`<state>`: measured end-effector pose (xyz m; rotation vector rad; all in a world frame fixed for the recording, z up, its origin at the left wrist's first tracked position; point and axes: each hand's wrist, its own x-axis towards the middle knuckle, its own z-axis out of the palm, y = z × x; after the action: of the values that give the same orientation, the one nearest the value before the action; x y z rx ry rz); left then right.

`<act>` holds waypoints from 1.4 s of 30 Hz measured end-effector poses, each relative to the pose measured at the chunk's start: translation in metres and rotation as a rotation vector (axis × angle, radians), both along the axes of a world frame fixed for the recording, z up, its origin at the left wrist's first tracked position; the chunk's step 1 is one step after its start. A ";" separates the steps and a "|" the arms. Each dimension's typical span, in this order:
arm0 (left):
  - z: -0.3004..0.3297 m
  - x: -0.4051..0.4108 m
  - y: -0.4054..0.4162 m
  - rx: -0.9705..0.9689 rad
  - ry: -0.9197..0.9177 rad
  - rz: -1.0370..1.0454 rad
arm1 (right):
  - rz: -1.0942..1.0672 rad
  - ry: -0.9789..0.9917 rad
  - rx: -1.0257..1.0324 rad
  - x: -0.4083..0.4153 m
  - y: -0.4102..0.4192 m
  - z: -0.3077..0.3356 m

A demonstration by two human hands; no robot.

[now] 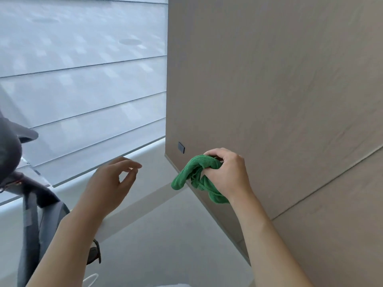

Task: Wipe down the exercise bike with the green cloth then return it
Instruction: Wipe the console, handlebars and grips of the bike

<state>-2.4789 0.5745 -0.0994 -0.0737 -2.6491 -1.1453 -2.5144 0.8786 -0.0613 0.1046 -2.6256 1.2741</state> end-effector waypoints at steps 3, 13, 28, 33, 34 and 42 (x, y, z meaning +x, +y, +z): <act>0.002 -0.020 -0.022 -0.002 -0.018 0.050 | 0.041 0.012 0.015 -0.031 -0.024 0.003; -0.010 -0.065 -0.074 -0.029 -0.061 0.332 | 0.306 -0.045 0.032 -0.153 -0.110 -0.012; 0.040 -0.023 -0.098 -0.223 -0.005 0.898 | 1.016 -0.017 -0.093 -0.258 -0.287 0.017; 0.052 0.012 -0.102 -0.266 0.028 1.048 | 1.145 -0.001 -0.197 -0.234 -0.332 0.041; 0.054 0.017 -0.106 -0.277 0.037 1.070 | 1.167 0.015 -0.215 -0.229 -0.340 0.047; 0.058 0.056 -0.152 -0.284 0.134 1.102 | 1.136 0.422 -0.374 -0.177 -0.405 0.093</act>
<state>-2.4225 0.4227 -0.0415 1.0567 -2.1156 -0.3610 -2.6912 0.4737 0.0318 1.7429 -1.8473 1.7051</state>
